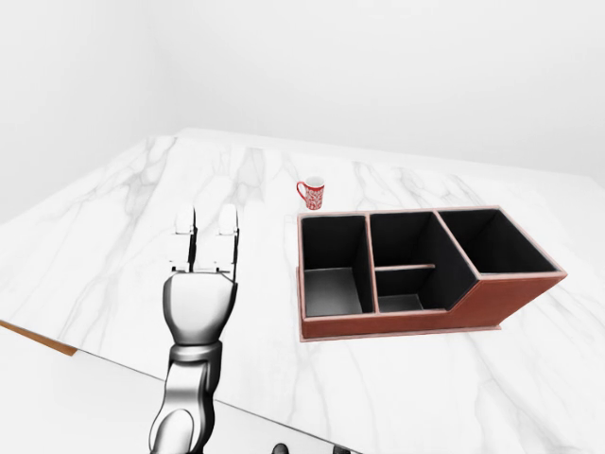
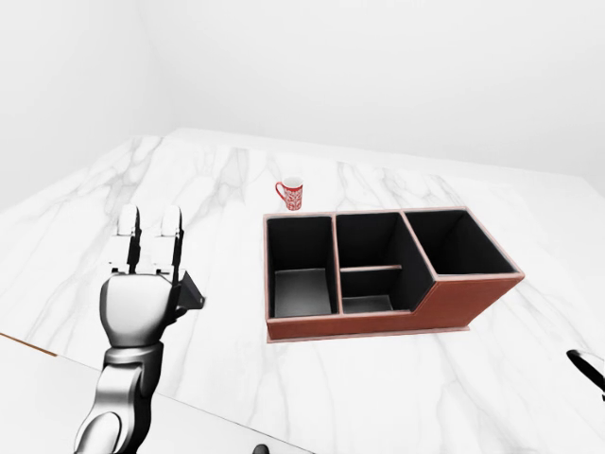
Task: Pick up the book and place it in the left compartment of the caddy.
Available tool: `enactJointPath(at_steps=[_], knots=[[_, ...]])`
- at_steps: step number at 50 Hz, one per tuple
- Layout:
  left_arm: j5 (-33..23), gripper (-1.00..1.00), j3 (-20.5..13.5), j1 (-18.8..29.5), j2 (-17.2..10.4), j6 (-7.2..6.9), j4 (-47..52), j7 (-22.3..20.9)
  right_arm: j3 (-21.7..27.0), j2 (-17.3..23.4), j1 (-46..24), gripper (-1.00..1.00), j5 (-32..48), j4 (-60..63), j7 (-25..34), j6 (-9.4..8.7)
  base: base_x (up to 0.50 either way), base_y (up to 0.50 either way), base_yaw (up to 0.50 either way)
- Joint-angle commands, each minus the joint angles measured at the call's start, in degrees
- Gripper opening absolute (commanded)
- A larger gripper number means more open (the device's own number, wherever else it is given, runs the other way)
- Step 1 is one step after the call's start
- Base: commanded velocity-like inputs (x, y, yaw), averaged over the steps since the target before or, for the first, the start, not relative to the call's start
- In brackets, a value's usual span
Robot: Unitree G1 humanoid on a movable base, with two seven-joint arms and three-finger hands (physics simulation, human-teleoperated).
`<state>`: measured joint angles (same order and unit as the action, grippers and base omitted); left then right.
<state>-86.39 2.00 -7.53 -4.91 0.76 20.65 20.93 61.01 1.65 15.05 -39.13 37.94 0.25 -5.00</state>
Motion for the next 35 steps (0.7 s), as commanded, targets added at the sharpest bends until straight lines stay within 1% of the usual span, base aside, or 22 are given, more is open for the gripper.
enactJointPath(at_steps=[1, 6, 30, 31, 32, 33, 34, 35], knots=[[-1.9, 1.00, 1.0, -1.0, -0.1, 0.37, 0.4, -0.5, 0.1, 0.2, -0.1, 1.00, -0.1, 0.3, -0.5, 0.00, 0.00, 0.00, 0.00], [-2.0, 1.00, 1.1, -1.2, 0.0, 0.55, 0.3, -0.4, 0.0, 0.0, -0.1, 1.00, 0.2, 0.1, -0.4, 0.00, 0.00, 0.00, 0.00], [-2.0, 1.00, 1.1, -1.2, 0.0, 0.57, 0.3, -0.4, 0.0, 0.0, -0.1, 1.00, 0.2, 0.1, -0.5, 0.00, 0.00, 0.00, 0.00], [0.0, 1.00, 0.5, -0.6, -0.9, 2.01, -0.4, -2.1, -0.1, 0.0, -0.2, 1.00, 0.4, -0.1, -0.4, 0.00, 0.00, 0.00, 0.00], [1.6, 1.00, -0.4, 0.2, -1.1, 2.54, -0.9, -2.7, -0.1, 0.1, -0.2, 1.00, 0.2, -0.2, -0.4, 0.00, 0.00, 0.00, 0.00], [1.6, 1.00, -0.6, 0.3, -1.1, 2.66, -1.0, -2.8, -0.1, 0.1, -0.2, 1.00, 0.1, -0.3, -0.4, 0.00, 0.00, 0.00, 0.00], [1.5, 1.00, -1.3, 1.3, -1.2, 2.31, -1.3, -3.2, 0.0, 0.1, -0.1, 1.00, -0.3, 0.1, -0.5, 0.00, 0.00, 0.00, 0.00], [2.4, 1.00, -2.0, 1.6, -1.3, 2.53, -1.1, -3.7, -0.1, 0.1, -0.1, 1.00, -0.1, 0.3, -0.6, 0.00, 0.00, 0.00, 0.00]])
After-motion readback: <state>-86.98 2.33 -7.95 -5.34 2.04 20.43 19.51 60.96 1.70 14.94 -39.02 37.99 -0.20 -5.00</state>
